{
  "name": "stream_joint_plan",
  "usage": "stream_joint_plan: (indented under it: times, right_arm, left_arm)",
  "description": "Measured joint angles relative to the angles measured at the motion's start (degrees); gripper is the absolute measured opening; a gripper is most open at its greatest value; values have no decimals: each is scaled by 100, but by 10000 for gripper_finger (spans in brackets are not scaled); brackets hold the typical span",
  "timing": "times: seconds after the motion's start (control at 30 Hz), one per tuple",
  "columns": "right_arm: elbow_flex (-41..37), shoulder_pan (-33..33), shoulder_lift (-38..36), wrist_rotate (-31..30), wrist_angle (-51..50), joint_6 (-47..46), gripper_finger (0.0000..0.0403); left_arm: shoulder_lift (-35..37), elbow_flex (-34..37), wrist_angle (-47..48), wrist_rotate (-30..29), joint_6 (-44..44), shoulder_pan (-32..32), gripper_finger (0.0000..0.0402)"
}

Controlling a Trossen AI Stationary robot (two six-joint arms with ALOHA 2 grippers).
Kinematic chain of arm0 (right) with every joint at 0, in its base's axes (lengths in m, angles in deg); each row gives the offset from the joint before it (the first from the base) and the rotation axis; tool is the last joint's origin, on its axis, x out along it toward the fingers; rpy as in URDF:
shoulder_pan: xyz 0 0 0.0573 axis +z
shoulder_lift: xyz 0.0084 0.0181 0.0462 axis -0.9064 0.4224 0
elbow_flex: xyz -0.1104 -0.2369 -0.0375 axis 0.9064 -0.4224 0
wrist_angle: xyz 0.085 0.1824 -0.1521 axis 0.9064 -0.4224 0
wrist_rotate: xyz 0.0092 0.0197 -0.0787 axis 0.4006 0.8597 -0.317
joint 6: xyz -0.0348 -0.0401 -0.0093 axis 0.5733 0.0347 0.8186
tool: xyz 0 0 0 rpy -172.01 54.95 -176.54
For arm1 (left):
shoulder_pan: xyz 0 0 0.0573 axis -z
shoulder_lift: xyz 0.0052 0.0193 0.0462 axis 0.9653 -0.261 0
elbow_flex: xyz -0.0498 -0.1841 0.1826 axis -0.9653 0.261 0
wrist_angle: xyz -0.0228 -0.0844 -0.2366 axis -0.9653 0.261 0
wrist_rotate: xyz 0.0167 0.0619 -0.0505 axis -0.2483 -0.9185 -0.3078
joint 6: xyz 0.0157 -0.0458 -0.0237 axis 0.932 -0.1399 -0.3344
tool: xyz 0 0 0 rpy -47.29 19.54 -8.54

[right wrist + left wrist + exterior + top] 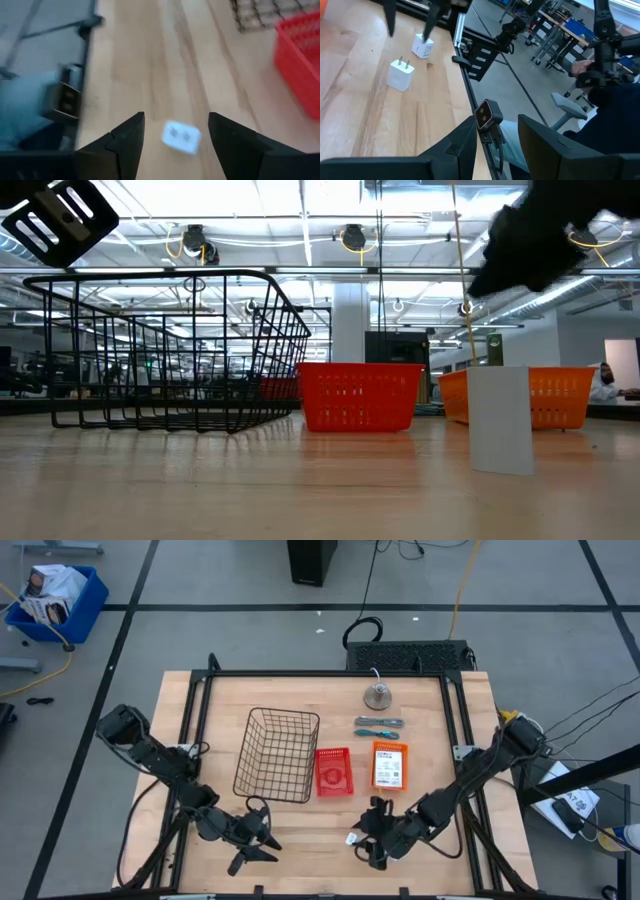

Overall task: Pick and place items into bin
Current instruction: Put the left white charger adapter into the red basket

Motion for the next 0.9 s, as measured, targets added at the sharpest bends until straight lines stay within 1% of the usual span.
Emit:
stream_joint_plan:
  times: [0.07, 0.17, 0.33, 0.43, 0.53, 0.6, 0.73, 0.8, 0.9]
  right_arm:
    - [-24, 18, 129, -5, 75, -131, 210]
    - [-33, 16, 248, 3, 292, -33, 210]
    - [-31, 51, 241, 60, 1121, 387, 210]
    - [-31, 101, 227, 420, 1666, 688, 210]
    - [-33, 106, 227, 1020, 2283, 666, 210]
    - [-83, 101, 227, 1408, 2899, 744, 210]
    - [-302, 106, 227, 1813, 4196, 1111, 210]
    - [-393, 106, 227, 1667, 4586, 1144, 210]
    - [-411, 140, 227, 1027, 4533, 963, 210]
  left_arm:
    - [0, 0, 0, -19, 3, 0, 148]
    - [0, 0, 0, -87, 10, 0, 147]
    - [0, 0, -10, -92, 10, 0, 148]
    - [0, 0, -11, -92, 6, 0, 148]
    - [0, 0, -11, -90, 4, 0, 147]
    - [0, 0, -11, -69, 4, 0, 147]
    - [0, 0, -11, -116, 18, 0, 147]
    - [0, 0, -11, -195, 15, 0, 148]
    - [0, 0, -13, -252, 18, 0, 148]
